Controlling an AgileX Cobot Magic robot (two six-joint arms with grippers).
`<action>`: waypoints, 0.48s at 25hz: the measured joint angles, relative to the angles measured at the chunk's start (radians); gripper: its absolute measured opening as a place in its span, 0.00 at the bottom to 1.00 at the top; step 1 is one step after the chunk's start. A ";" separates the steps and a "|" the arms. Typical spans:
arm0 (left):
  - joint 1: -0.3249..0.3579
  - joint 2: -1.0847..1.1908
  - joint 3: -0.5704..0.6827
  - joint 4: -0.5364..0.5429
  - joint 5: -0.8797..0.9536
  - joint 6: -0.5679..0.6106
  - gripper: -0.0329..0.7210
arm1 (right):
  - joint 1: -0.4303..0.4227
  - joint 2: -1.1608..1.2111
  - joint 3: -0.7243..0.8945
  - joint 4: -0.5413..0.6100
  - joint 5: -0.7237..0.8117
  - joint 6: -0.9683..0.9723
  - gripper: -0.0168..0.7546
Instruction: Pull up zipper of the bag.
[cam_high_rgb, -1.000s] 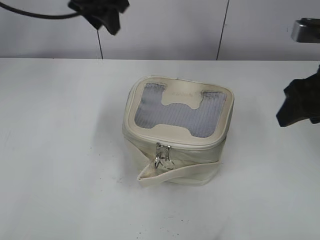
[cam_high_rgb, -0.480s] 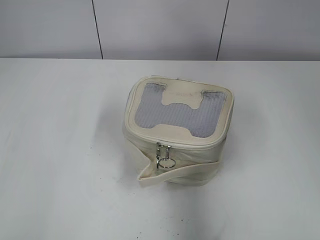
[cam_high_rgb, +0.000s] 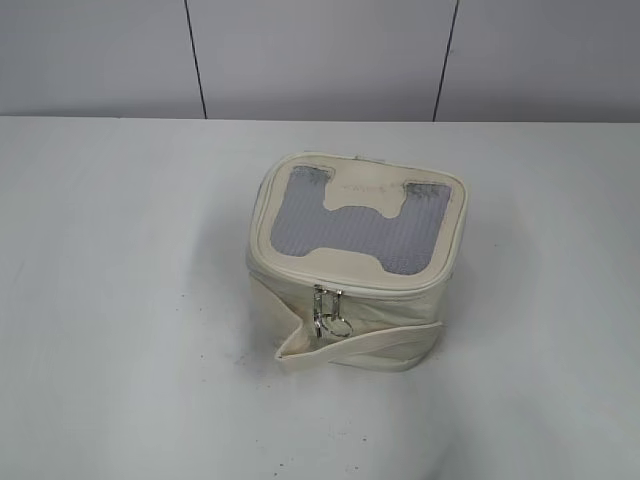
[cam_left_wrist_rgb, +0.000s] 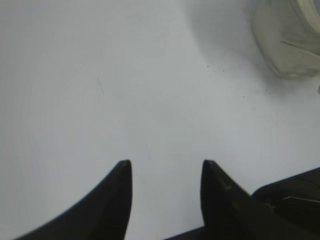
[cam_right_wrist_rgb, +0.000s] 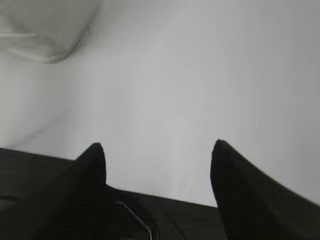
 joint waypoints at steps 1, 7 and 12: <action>0.000 -0.077 0.060 0.000 -0.010 0.000 0.51 | 0.000 -0.049 0.006 0.000 0.003 -0.001 0.69; 0.000 -0.489 0.270 -0.004 -0.037 0.000 0.51 | 0.000 -0.295 0.018 0.006 0.019 -0.004 0.69; 0.000 -0.619 0.285 -0.039 -0.072 0.000 0.51 | 0.000 -0.434 0.036 0.010 0.041 -0.004 0.69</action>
